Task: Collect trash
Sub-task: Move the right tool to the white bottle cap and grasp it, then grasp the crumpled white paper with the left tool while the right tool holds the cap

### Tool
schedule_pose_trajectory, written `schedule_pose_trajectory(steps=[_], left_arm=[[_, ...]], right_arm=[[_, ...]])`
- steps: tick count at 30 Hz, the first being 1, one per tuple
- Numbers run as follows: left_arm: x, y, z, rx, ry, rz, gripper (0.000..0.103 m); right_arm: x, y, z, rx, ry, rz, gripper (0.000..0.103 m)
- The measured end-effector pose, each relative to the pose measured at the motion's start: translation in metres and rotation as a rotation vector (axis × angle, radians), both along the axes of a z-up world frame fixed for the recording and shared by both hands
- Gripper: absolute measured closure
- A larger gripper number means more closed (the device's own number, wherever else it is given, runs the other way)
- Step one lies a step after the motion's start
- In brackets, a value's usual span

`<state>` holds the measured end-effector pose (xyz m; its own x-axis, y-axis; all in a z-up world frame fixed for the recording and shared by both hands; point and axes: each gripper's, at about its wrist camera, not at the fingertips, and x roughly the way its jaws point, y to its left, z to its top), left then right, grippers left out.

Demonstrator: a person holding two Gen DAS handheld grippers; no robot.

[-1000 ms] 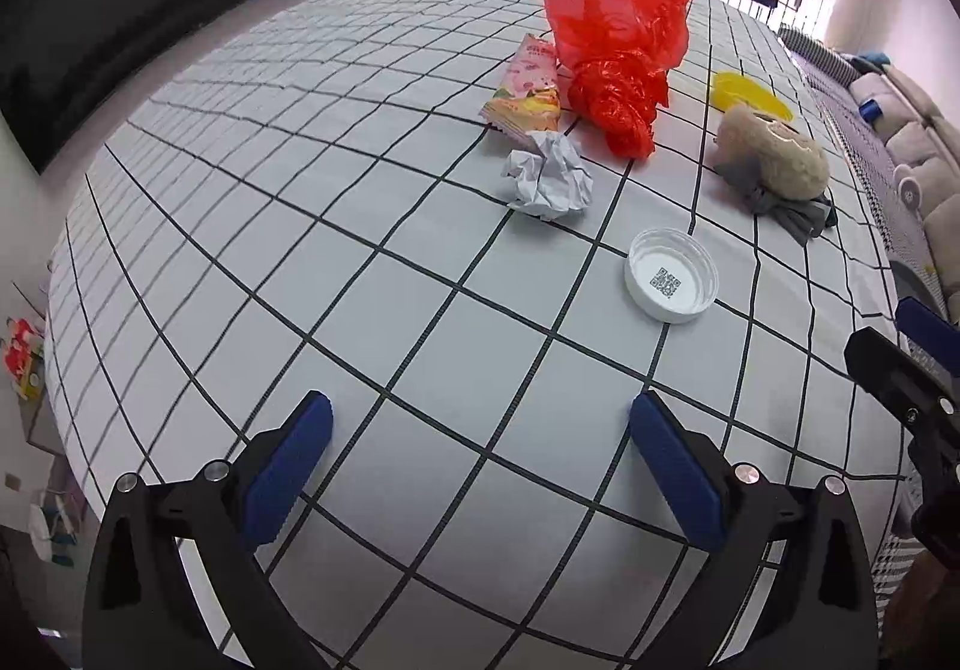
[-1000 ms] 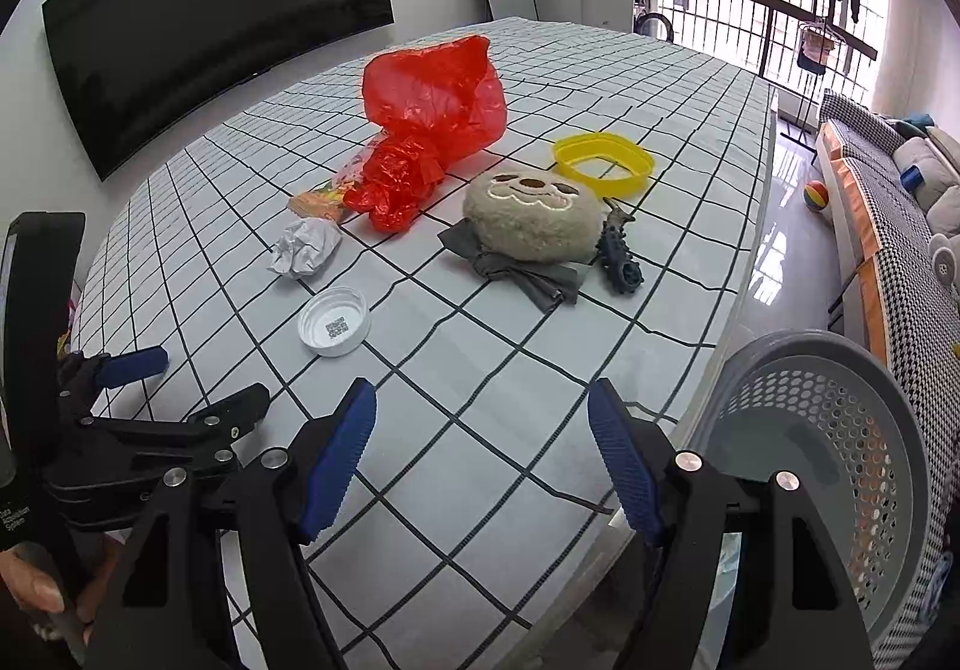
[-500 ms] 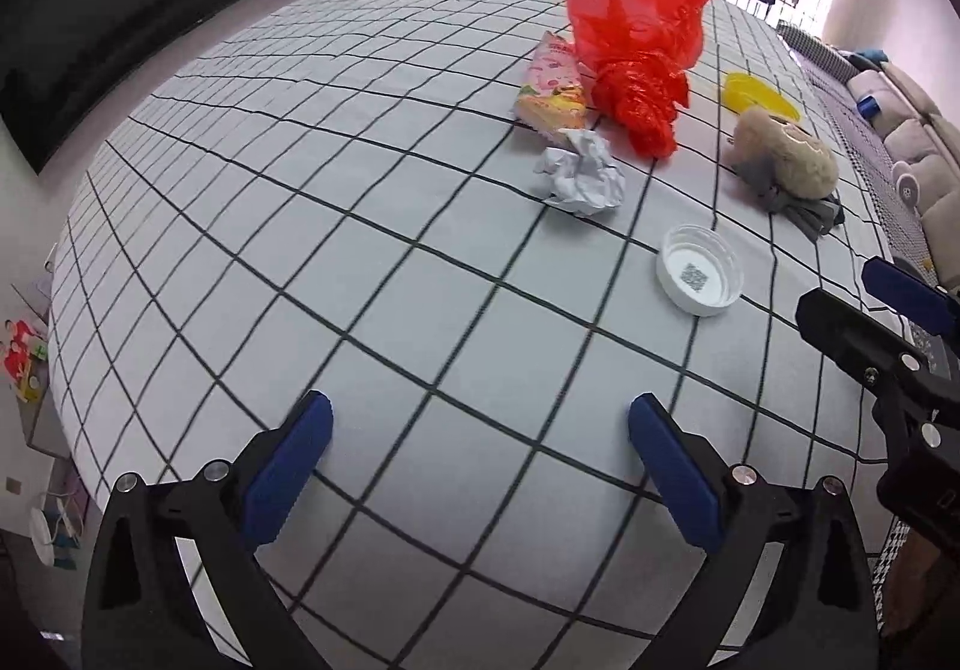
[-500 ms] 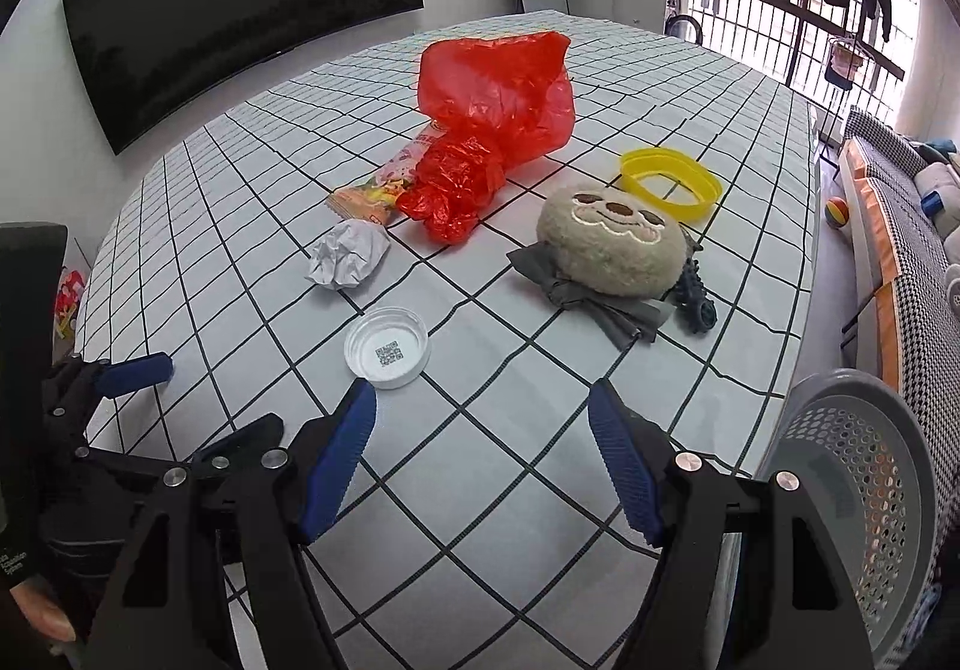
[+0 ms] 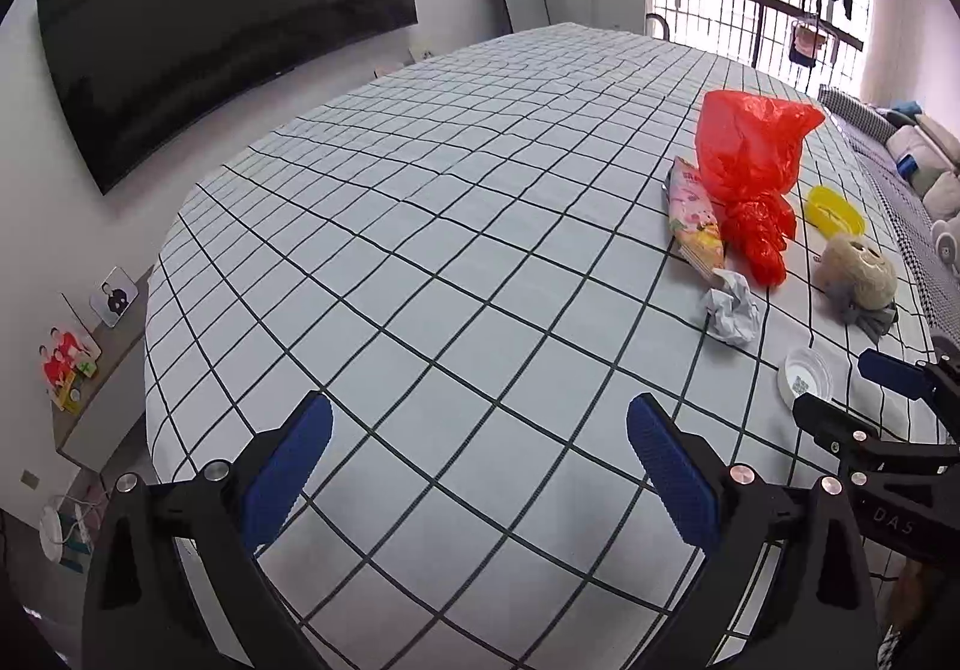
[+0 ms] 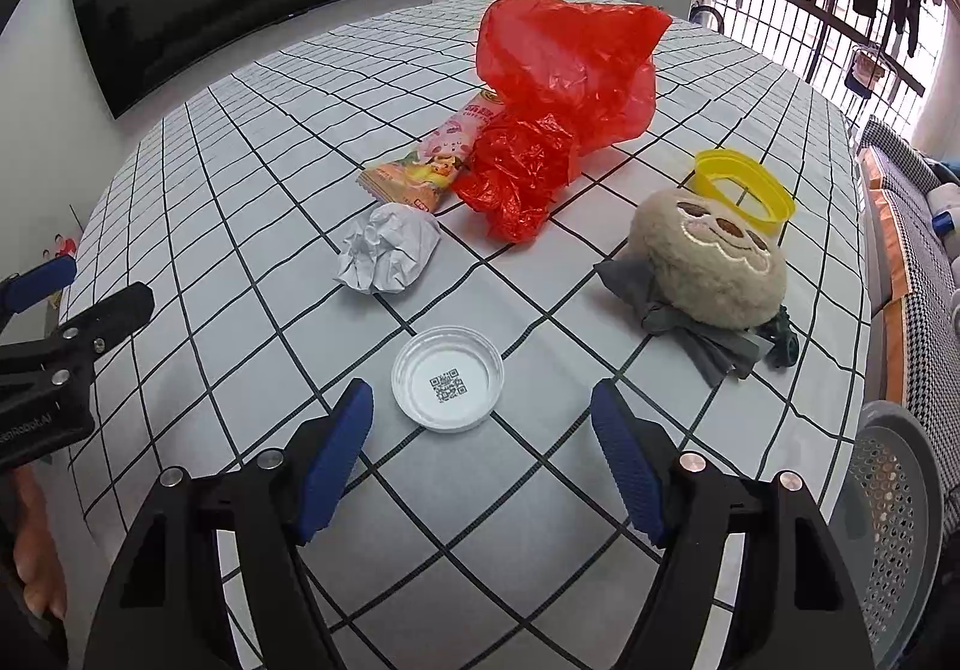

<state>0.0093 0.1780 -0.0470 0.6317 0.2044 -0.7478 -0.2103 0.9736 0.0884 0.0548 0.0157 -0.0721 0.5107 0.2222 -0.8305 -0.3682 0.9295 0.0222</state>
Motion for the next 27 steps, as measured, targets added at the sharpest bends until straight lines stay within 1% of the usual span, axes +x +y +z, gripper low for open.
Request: schedule_pose_trajectory(steps=[9, 10, 11, 13, 14, 15, 16, 21, 27], left_arm=[[0.004, 0.000, 0.007, 0.012, -0.042, -0.009, 0.006], [0.005, -0.001, 0.007, 0.010, -0.044, -0.010, 0.006], [0.005, -0.001, 0.008, 0.005, -0.045, -0.013, 0.006], [0.007, -0.005, 0.008, -0.007, -0.044, -0.025, 0.006], [0.008, -0.007, 0.008, -0.012, -0.042, -0.033, 0.006], [0.009, -0.010, 0.007, -0.018, -0.038, -0.043, 0.006], [0.010, -0.013, 0.006, -0.024, -0.033, -0.051, 0.006], [0.014, -0.030, 0.006, -0.044, -0.026, -0.087, 0.006], [0.027, -0.054, 0.005, -0.085, -0.014, -0.130, 0.006]], right_arm=[[0.007, 0.014, -0.008, -0.034, 0.001, 0.006, 0.032], [0.007, 0.014, -0.009, -0.036, 0.002, 0.010, 0.037], [0.006, 0.014, -0.009, -0.028, 0.002, 0.016, 0.040], [0.006, 0.015, -0.008, -0.016, 0.002, 0.024, 0.051], [0.005, 0.014, -0.008, -0.015, -0.001, 0.025, 0.054], [0.005, 0.014, -0.007, -0.014, -0.006, 0.026, 0.061], [0.004, 0.012, -0.007, -0.010, -0.008, 0.025, 0.064], [0.000, -0.005, -0.003, 0.046, -0.002, -0.005, 0.064], [-0.018, -0.042, 0.015, 0.075, -0.035, -0.075, 0.064]])
